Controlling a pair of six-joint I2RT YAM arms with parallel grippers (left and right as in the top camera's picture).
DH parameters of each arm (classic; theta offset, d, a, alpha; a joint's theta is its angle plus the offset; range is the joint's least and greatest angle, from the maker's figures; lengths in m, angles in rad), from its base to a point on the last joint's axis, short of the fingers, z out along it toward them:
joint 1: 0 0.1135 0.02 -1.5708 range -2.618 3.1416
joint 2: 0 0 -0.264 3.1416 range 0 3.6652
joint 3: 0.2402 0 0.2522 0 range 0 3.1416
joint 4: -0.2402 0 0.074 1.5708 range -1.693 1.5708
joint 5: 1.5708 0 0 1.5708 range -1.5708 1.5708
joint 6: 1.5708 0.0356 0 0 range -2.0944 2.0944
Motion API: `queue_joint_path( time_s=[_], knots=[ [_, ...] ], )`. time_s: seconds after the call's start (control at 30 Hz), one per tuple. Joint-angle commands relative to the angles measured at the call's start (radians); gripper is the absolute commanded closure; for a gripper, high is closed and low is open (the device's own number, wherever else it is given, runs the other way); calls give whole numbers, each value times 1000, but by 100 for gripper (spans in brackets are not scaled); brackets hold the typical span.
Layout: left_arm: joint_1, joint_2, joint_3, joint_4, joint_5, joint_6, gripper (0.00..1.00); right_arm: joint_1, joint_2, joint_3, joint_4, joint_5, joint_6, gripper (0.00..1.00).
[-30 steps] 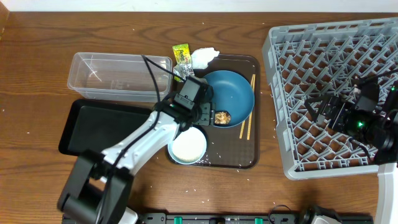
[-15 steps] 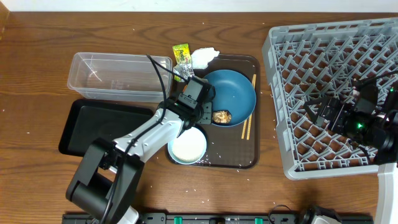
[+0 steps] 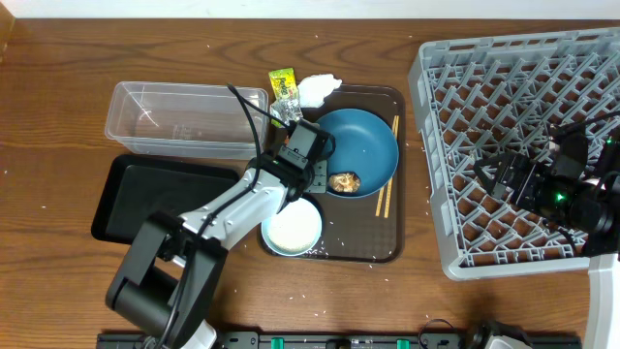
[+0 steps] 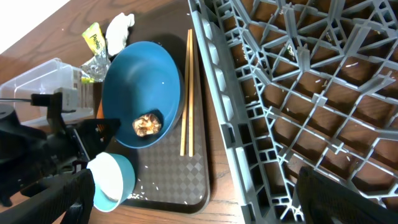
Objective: Sort waste into correct bins and load items into the dishwasher rack
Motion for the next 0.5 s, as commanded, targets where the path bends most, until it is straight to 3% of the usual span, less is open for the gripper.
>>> queue_joint_path(
  time_s=[0.0,0.07,0.13,0.47],
  knots=[
    [0,42,11,12,-33,6,76,12,5,-2,-1,-1,11,4],
    [0,48,11,30,-24,6,81,12,5,-2,0,-1,11,6],
    [0,48,13,32,-22,5,94,12,5,-2,3,-1,11,6],
    [0,-53,55,-11,-22,23,94,12,5,-2,4,0,11,6]
  ],
)
